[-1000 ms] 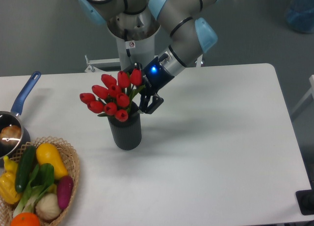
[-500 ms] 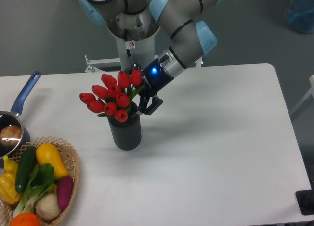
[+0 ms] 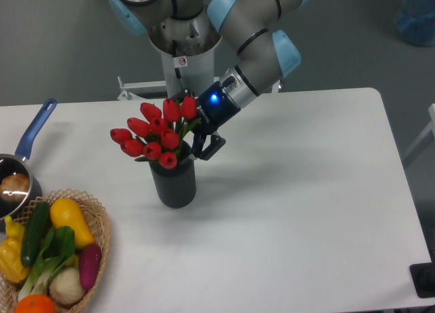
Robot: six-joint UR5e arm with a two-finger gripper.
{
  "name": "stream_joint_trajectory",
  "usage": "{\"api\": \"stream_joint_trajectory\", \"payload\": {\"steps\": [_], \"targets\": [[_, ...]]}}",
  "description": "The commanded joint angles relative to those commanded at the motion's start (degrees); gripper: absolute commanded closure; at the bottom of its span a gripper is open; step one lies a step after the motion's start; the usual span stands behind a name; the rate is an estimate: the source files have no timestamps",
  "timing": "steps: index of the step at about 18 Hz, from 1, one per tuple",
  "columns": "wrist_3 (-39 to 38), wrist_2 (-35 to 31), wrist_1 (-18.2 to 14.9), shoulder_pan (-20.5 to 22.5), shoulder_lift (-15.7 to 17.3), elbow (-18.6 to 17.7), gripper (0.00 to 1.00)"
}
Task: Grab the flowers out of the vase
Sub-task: 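Close the gripper on the bundle of tulip stems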
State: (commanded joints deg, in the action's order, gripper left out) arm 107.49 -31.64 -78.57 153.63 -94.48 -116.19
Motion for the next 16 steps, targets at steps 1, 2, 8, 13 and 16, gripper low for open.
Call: {"api": "stream_joint_trajectory", "payload": {"steps": [1,2,8,13,16], "targets": [[0.00,0.09,0.00,0.00,0.00,-0.09,0.00],[0.00,0.18,0.00,0.00,0.00,-0.35,0.00],[0.00,2.37,0.00,-0.35,0.00,-0.44,0.00],[0.35,3.34,0.00,-0.35,0.00,-0.70,0.00],[0.44,3.25,0.09,-0.53,0.09,-0.70,0.11]]}}
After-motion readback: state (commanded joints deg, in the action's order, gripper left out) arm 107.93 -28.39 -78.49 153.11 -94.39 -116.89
